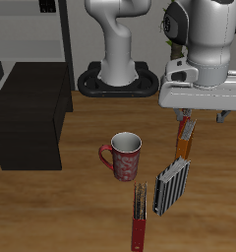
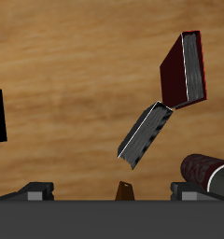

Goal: Place the striped book upright on top of the shelf

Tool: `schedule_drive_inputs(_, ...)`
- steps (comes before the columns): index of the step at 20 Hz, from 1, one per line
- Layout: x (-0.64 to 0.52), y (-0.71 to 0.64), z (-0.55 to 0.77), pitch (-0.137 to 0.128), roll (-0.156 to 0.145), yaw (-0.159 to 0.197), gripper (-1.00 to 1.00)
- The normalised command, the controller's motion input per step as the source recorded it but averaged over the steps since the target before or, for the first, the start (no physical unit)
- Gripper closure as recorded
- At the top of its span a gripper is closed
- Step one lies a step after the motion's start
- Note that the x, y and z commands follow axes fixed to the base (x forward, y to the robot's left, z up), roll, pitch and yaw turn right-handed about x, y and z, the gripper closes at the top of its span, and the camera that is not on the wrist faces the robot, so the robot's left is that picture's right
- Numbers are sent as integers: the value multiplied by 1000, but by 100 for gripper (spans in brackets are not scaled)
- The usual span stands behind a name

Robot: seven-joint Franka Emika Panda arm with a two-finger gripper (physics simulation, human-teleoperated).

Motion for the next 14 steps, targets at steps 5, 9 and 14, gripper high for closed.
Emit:
schedule_drive_inputs(5,139,55,-77,-44,0,-27,-100)
schedule_drive_inputs(9,127,-134,-214,-15,-13,-77,-100)
schedule_drive_inputs(14,3,-108,-255,-27,-2,-43,-100)
